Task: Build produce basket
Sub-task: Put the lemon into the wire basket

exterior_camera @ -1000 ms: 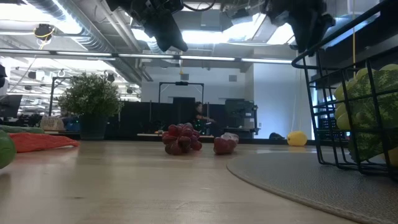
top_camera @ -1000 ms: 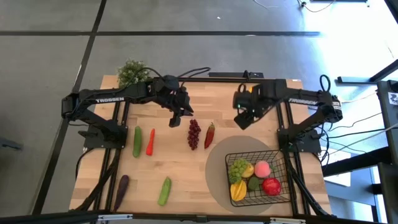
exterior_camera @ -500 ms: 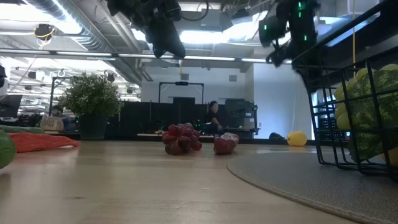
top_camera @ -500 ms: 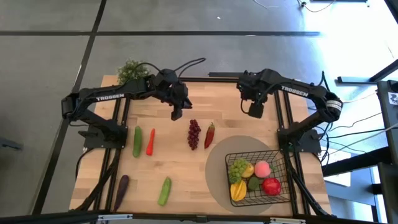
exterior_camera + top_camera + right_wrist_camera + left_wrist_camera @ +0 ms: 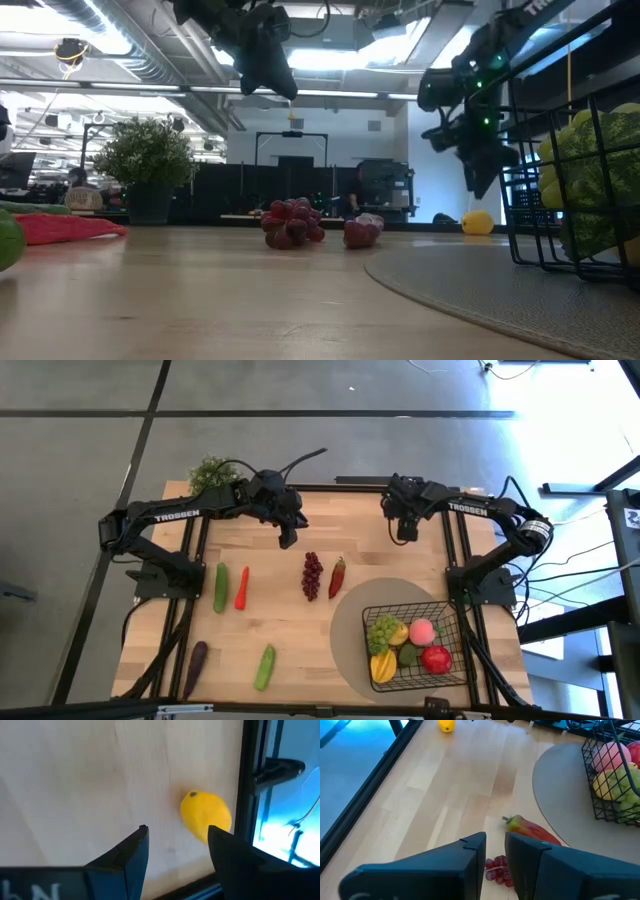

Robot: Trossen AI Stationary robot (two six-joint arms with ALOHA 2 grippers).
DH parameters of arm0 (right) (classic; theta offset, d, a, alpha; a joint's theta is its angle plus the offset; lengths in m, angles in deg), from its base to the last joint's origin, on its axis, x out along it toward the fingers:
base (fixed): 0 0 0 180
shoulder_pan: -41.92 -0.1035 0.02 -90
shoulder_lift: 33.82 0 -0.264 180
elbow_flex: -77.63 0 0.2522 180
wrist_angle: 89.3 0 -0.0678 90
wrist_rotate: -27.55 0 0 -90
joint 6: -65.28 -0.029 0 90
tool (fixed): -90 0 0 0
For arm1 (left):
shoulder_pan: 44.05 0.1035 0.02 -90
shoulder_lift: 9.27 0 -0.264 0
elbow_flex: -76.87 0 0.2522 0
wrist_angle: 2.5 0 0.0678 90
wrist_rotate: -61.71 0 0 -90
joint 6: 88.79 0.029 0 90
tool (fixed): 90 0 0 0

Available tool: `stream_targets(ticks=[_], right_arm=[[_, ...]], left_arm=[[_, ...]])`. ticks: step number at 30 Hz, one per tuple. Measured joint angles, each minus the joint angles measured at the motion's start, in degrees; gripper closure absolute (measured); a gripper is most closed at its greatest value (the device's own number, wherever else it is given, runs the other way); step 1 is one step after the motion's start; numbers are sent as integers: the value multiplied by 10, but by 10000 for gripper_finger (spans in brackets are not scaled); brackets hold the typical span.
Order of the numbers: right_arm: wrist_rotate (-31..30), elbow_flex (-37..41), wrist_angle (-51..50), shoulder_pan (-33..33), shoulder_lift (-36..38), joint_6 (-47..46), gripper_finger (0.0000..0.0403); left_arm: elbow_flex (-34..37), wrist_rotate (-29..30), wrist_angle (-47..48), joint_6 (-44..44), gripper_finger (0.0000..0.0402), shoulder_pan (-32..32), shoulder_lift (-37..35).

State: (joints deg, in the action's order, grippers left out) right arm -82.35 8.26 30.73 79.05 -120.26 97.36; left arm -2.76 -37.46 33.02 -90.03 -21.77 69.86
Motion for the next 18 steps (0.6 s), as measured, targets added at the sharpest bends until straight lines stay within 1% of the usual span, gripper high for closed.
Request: stream_targets(ticks=[5,8,11,15,18], right_arm=[[-2,32,53,13,0,55,209],[1,38,61,25,0,71,209],[8,38,62,45,0,72,209],[49,38,66,80,0,75,209],[46,38,83,98,0,75,209]], left_arm=[[0,0,0,-2,341,0,0],[0,2,0,-3,341,0,0],[0,14,0,-4,341,0,0],[0,15,0,-4,341,0,0],[0,15,0,-4,341,0,0]])
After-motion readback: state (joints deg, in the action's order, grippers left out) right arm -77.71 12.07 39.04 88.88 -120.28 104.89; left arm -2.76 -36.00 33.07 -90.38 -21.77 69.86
